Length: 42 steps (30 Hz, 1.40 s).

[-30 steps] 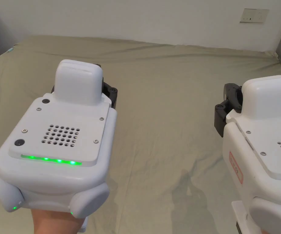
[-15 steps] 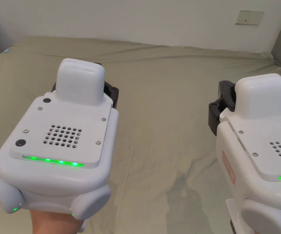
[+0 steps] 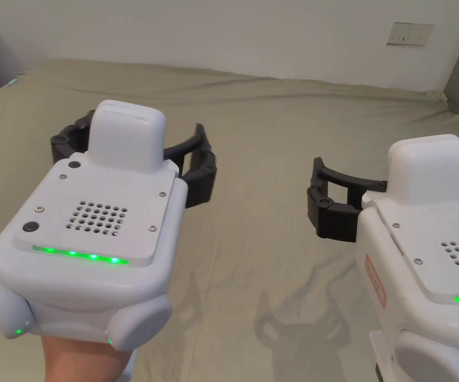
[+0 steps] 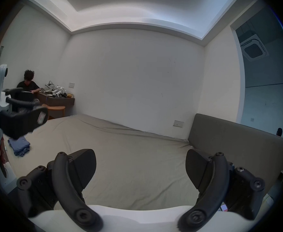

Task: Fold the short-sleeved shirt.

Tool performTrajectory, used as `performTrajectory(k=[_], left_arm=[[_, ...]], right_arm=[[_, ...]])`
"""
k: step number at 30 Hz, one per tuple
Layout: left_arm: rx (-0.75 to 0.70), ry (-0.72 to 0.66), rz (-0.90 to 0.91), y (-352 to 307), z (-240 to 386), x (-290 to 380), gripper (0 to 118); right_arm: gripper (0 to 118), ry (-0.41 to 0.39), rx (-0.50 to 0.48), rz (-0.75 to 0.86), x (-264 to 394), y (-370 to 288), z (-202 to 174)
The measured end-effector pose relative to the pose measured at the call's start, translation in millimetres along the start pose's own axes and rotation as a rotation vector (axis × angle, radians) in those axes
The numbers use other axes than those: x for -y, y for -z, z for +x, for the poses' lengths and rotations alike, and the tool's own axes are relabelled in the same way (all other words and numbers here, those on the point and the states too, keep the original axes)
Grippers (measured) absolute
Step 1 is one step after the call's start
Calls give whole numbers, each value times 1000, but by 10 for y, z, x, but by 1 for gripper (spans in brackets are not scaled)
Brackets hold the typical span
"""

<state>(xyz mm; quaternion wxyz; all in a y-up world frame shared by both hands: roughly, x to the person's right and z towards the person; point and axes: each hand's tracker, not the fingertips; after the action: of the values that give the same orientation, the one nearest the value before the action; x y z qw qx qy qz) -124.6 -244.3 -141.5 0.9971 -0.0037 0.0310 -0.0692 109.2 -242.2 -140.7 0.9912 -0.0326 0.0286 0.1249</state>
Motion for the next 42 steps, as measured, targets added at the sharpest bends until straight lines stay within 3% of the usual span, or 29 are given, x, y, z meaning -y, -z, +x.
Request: performTrajectory(k=[2,3,6,9,13,16,22,30,38,41,42], left_arm=[[4,-13,-3,-6,-6,0,113],[5,-17,1,-21,-7,-2,117],[-2,1,5,-36,-7,-16,118],[-5,12,5,-55,-20,-24,118],[-13,2,14,-81,-43,-63,118],[-13,2,24,-96,-42,-94,118],[-9,0,28,-109,-29,-108,118],[11,-16,9,-102,-26,-84,118],[-2,2,12,-95,-24,-81,118],[-3,3,12,-91,-18,-79,118],[0,3,11,-91,-18,-78,118]], right_arm=[[111,49,-17,-51,-34,28,30],[111,99,-42,-79,-56,42,65],[111,249,-88,-137,-134,52,157],[111,338,-16,-249,-262,66,198],[111,284,10,-390,-405,126,231],[111,239,42,-307,-402,79,187],[111,187,60,-307,-415,27,74],[111,230,-9,-336,-398,30,45],[111,213,-1,-325,-358,54,12],[111,150,61,-366,-321,137,-68],[111,165,78,-377,-302,153,-76]])
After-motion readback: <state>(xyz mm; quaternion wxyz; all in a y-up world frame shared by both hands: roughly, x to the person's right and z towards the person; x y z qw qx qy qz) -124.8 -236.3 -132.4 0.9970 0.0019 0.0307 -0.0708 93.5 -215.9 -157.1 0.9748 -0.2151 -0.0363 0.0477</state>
